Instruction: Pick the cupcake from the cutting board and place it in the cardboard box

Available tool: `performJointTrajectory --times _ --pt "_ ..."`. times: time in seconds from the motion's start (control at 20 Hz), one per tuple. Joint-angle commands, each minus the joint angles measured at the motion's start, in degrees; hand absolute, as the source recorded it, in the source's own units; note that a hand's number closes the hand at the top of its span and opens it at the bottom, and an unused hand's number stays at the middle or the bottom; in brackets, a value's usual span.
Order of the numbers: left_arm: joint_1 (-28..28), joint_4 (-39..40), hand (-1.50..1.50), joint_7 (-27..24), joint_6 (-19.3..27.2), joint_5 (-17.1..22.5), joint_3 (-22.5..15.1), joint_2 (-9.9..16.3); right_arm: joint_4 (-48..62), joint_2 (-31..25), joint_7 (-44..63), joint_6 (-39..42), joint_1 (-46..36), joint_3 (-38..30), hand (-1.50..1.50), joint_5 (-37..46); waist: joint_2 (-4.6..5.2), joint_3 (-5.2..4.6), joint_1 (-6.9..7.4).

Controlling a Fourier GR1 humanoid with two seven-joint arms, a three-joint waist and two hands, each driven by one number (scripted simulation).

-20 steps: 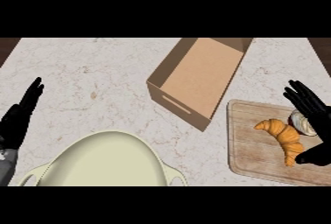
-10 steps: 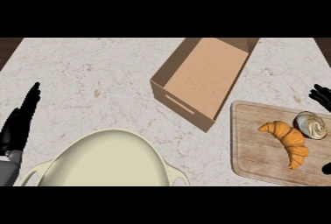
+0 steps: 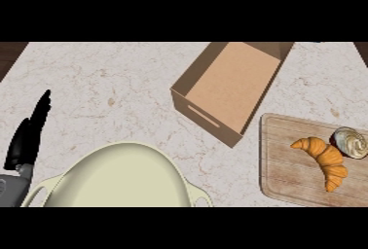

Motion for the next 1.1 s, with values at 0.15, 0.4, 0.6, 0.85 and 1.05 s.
performJointTrajectory --times 0.15,0.4,0.6,0.85,1.05 --pt "-3.4 0.4 0.00 1.6 -0.6 -0.6 0.2 0.3 3.5 -8.4 -15.0 3.1 -4.8 9.9 -1.50 13.4 0.14 -0.23 0.79" --pt "-1.4 1.1 0.00 0.5 -0.6 -1.2 0.4 0.3 8.2 -9.8 -16.6 -2.4 -9.8 17.1 -1.50 22.8 -0.12 -0.37 1.04" --pt "-1.3 -1.7 0.00 3.3 -1.8 -0.8 0.4 0.9 12.4 -5.9 -16.7 -3.5 -13.5 22.9 -1.50 26.9 -0.32 -0.35 1.08" --pt "0.0 -2.6 0.00 3.8 1.1 -3.1 -0.1 -1.4 20.7 -2.2 -18.2 -7.7 -19.7 26.2 -1.50 32.6 -0.59 -0.42 -0.46" --pt "0.4 -1.6 0.00 2.7 -0.9 -2.0 1.9 -0.5 25.3 1.3 -19.2 -9.1 -22.9 27.6 -1.50 34.1 -0.66 -0.46 -0.94"
